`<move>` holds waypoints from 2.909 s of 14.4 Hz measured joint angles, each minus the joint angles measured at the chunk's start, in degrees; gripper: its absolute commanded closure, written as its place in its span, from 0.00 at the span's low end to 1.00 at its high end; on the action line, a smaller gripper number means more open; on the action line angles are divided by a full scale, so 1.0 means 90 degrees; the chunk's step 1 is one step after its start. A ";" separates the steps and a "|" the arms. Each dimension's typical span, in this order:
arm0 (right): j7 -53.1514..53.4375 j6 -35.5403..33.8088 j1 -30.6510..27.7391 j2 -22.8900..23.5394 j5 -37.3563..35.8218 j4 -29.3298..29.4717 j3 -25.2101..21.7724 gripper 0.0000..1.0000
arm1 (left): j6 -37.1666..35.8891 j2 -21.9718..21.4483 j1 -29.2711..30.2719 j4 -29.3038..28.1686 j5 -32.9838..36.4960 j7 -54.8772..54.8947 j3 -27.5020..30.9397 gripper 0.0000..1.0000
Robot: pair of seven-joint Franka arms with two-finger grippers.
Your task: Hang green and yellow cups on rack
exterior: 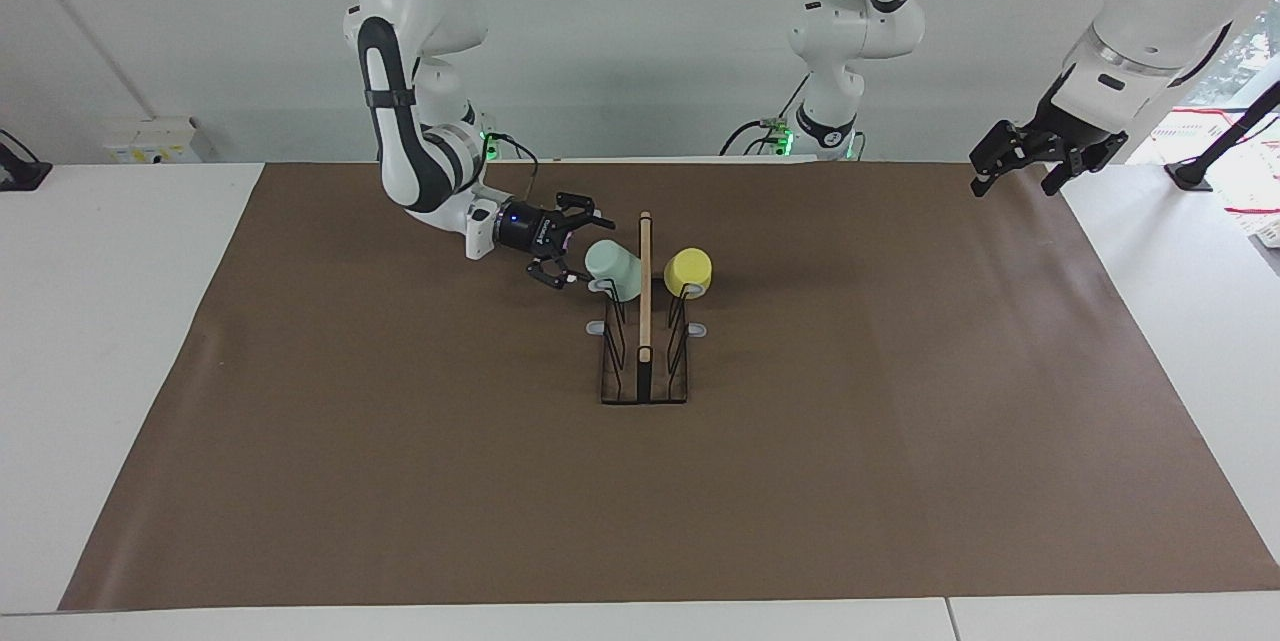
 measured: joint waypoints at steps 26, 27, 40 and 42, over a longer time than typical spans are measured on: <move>1.2226 -0.3199 -0.1747 -0.0212 -1.2973 0.6911 0.0017 0.00 | 0.0002 -0.0020 0.0101 -0.0062 0.0218 0.0271 -0.0027 0.00; 1.2786 -0.3349 -0.1421 -0.0329 -1.3187 0.6892 -0.0099 0.00 | 0.0002 -0.0021 0.0101 -0.0062 0.0218 0.0271 -0.0027 0.00; 1.4347 -0.2838 -0.0753 -0.0541 -1.3396 0.6469 -0.1107 0.00 | 0.0002 -0.0022 0.0101 -0.0064 0.0220 0.0271 -0.0027 0.00; 1.4347 -0.2937 -0.0888 -0.0542 -1.3396 0.6469 -0.1109 0.00 | 0.0002 -0.0024 0.0101 -0.0064 0.0220 0.0271 -0.0027 0.00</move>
